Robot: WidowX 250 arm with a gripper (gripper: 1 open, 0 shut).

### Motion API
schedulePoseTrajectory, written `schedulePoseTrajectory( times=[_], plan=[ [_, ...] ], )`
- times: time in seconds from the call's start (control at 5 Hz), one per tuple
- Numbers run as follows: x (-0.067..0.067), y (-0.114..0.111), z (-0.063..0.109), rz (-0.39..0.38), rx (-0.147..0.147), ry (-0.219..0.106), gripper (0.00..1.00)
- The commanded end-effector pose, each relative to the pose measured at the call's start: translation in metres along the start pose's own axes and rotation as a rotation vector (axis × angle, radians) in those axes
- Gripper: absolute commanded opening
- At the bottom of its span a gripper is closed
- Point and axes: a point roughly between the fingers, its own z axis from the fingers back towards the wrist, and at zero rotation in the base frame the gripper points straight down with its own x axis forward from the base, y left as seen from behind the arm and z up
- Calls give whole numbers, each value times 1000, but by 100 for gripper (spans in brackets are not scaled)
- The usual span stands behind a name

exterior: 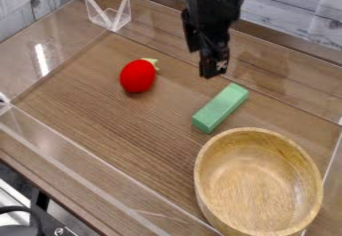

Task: Remove the green stick from the brown bowl and put it on the table

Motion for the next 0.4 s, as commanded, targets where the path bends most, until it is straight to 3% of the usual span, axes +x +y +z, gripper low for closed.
schedulePoseTrajectory(
  times=[0.0,0.2],
  plan=[
    [2,20,28,33,69,-56,100],
    [-17,47,43,82,102,-60,100]
  ],
)
